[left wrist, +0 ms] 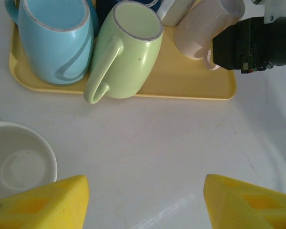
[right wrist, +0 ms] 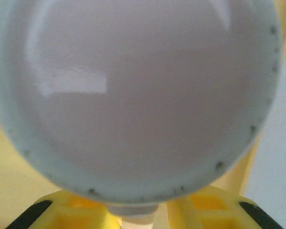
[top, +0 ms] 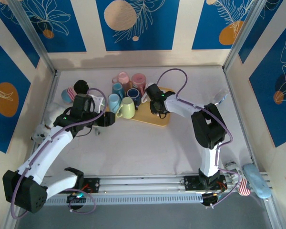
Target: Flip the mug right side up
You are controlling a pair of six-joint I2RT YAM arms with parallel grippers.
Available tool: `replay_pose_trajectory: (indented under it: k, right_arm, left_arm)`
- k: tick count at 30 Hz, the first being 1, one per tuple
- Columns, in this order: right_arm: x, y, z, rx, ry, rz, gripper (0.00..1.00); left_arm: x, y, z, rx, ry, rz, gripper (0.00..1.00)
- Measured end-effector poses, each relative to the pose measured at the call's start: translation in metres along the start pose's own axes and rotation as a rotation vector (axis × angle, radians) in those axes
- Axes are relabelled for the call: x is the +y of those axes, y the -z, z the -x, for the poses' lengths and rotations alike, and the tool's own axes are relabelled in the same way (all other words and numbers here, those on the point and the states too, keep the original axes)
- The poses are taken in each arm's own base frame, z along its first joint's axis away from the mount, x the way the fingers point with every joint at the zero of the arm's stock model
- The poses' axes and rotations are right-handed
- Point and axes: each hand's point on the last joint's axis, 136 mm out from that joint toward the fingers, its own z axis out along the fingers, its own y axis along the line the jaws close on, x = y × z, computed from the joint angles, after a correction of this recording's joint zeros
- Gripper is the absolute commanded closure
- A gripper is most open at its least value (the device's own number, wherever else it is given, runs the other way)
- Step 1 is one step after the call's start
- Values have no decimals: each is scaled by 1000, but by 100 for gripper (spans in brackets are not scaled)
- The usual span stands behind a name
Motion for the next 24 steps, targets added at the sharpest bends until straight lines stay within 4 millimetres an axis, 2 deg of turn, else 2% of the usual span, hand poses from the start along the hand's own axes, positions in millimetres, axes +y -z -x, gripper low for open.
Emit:
replay_pose_trajectory:
  k: [5,16,20,24]
  right_arm:
    - [-4,0,-1,1,-3,-22,79]
    - [-7,4,-3,-7,36,-35,99]
    - [-4,18,-8,-9,69,6,100]
    - [5,51,-9,-38,92,112,100]
  left_arm:
    - [1,-1,-2,4,1,1,35]
    - [-1,-2,2,-10,1,-8,35]
    - [-5,-3,5,-15,22,-31,35]
    - [-13,-4,11,-41,52,-79,35]
